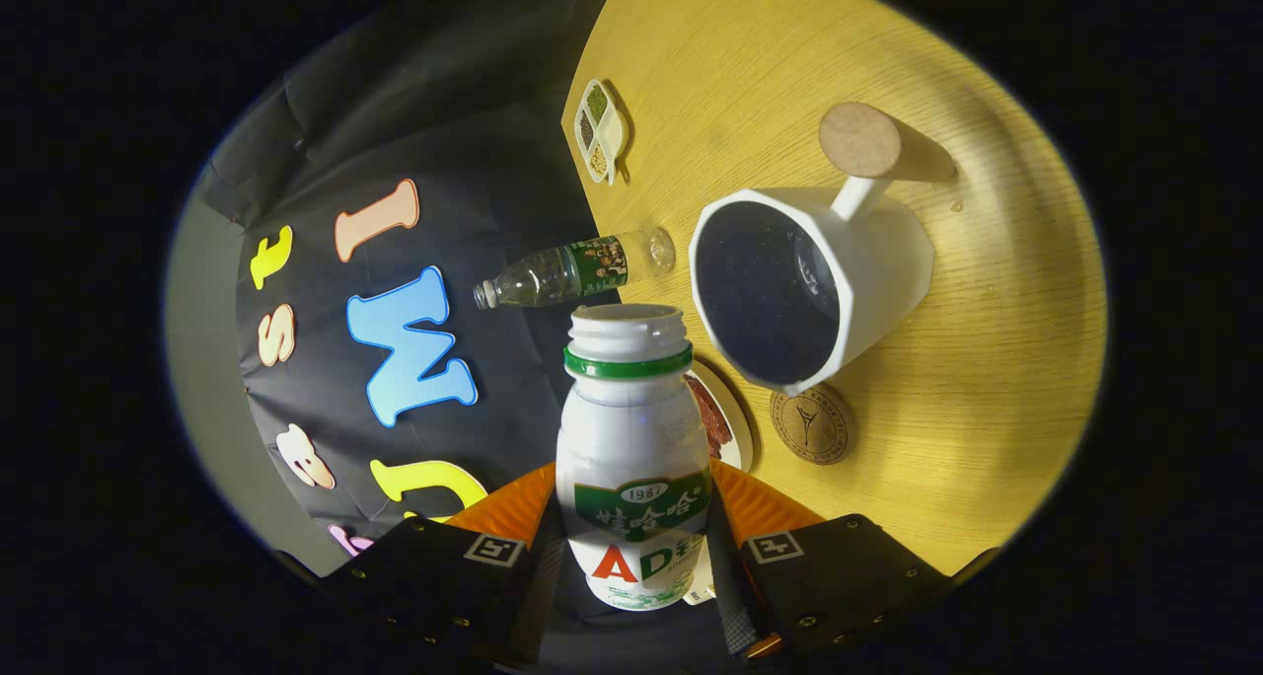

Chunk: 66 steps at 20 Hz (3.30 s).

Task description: Take the bottle from table, then pour the juice into the cup, finally place the bottle on the coaster

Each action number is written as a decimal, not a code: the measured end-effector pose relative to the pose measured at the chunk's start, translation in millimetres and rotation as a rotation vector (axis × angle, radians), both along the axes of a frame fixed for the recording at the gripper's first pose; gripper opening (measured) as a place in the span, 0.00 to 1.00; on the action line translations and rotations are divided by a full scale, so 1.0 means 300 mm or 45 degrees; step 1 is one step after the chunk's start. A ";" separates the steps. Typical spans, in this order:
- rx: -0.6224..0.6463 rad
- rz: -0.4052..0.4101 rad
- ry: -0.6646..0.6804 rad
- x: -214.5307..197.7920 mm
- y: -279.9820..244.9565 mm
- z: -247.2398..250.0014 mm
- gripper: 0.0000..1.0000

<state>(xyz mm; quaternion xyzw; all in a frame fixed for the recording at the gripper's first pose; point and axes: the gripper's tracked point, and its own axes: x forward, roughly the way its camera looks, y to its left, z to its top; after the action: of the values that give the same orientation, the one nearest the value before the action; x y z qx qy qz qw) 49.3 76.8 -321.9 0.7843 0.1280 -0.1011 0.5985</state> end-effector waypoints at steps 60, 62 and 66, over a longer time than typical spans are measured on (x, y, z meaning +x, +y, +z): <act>-2.431 0.580 -0.233 0.187 0.266 0.030 0.67; -2.421 0.596 -0.215 0.205 0.259 -0.018 0.68; -2.446 0.651 -0.175 0.223 0.247 -0.112 0.68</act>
<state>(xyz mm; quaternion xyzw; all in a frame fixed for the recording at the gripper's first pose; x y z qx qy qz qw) 116.1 150.9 -355.5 -0.0798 0.1221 0.0157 0.9892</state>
